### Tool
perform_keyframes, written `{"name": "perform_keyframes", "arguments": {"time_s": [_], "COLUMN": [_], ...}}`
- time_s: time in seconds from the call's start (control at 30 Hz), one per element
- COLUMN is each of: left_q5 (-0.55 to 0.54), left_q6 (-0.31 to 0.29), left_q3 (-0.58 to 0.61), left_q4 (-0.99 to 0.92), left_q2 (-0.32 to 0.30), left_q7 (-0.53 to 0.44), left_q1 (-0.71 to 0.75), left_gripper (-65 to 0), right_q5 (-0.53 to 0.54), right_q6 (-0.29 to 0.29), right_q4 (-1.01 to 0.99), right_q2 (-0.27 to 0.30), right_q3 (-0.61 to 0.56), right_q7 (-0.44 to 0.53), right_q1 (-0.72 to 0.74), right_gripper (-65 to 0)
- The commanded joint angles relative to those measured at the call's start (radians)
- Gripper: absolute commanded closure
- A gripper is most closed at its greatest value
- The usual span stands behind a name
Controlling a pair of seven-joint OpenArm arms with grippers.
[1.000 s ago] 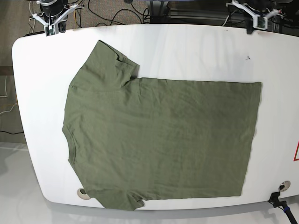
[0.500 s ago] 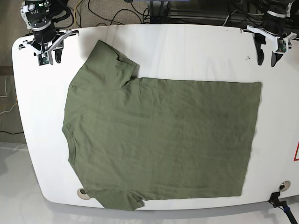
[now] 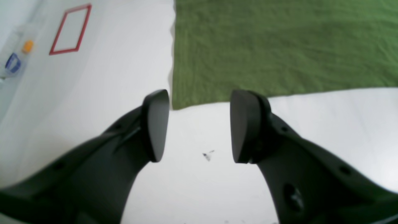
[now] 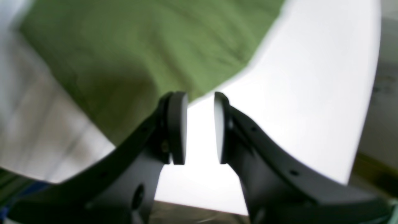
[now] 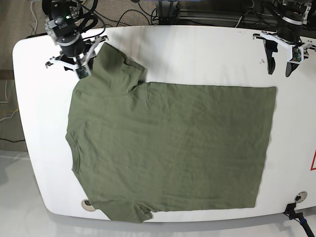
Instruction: Fold the T-shirt properly
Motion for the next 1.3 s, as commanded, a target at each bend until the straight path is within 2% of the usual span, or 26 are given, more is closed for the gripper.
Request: {"name": "perform_keyframes", "arguments": {"time_s": [0.0, 0.17, 0.3, 0.57, 0.87, 1.0, 1.27], "left_q5": [-0.001, 0.005, 0.007, 0.015, 0.014, 0.048, 0.207], "left_q6": [0.001, 0.000, -0.001, -0.004, -0.008, -0.007, 0.000], "left_q3": [-0.004, -0.002, 0.002, 0.009, 0.009, 0.010, 0.009], "left_q4": [0.012, 0.011, 0.006, -0.006, -0.039, -0.080, -0.155], "left_q2": [-0.008, -0.010, -0.009, -0.013, -0.014, -0.015, -0.030], "left_q7": [-0.012, 0.003, 0.035, 0.048, 0.020, 0.004, -0.015], "left_q1": [-0.004, -0.027, -0.050, -0.073, -0.101, -0.122, -0.183], "left_gripper": [-30.3, -30.6, -30.4, -30.6, -30.0, -30.0, -30.0], "right_q5": [-0.076, -0.187, -0.245, -0.209, -0.225, -0.227, -0.227], "right_q6": [-0.016, -0.081, -0.089, -0.073, -0.072, -0.070, -0.069], "right_q4": [0.014, 0.018, 0.020, 0.038, -0.022, -0.032, -0.035], "right_q2": [0.016, 0.016, 0.018, 0.025, 0.023, 0.024, 0.025], "right_q3": [-0.042, -0.036, -0.035, -0.017, -0.039, -0.039, -0.047], "right_q7": [0.005, 0.020, 0.040, 0.099, 0.095, 0.100, 0.120], "right_q1": [0.014, 0.028, 0.046, 0.040, 0.051, 0.048, 0.042], "right_gripper": [-16.7, -17.4, -17.7, -18.2, -17.5, -17.4, -17.3]}}
